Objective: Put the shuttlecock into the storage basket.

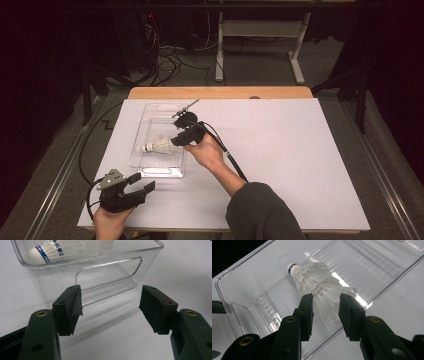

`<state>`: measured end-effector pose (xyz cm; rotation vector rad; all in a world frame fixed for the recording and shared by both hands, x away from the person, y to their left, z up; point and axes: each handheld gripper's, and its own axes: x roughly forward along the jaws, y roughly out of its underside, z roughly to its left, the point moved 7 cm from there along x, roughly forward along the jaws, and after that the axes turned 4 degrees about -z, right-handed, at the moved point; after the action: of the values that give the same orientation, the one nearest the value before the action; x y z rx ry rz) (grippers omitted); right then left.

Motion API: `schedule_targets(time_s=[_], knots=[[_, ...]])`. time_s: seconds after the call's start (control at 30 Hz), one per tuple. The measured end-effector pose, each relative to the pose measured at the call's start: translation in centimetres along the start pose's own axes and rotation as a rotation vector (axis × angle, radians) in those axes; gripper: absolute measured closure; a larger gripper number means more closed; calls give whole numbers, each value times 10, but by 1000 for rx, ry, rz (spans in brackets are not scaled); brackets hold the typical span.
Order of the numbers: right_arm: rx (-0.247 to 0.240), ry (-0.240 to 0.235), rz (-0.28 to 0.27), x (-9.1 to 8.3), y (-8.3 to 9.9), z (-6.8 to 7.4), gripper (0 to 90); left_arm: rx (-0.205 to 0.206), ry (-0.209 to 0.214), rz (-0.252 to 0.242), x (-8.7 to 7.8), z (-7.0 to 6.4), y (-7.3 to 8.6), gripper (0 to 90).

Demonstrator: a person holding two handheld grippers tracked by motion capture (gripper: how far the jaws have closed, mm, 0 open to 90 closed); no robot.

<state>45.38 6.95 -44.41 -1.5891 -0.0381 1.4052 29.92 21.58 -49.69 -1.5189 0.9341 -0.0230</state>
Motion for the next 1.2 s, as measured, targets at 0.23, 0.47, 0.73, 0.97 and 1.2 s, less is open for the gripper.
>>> schedule_targets(time_s=[0.23, 0.47, 0.73, 0.97, 1.2], knots=[[-5, 2, -16, -4, 0, -2, 627, -2, 0, 0, 0, 0, 0, 351], [1, -3, -27, -7, 1, -4, 617, -1, 0, -2, 0, 0, 0, 351], [-6, -3, -32, -11, 3, -6, 606, -2, -1, 0, 0, 0, 0, 351], [6, 3, -32, -15, 7, -11, 600, -1, -2, 0, 0, 0, 0, 351], [5, 8, -46, -19, 10, -17, 592, -1, -3, 1, 0, 0, 0, 351]])
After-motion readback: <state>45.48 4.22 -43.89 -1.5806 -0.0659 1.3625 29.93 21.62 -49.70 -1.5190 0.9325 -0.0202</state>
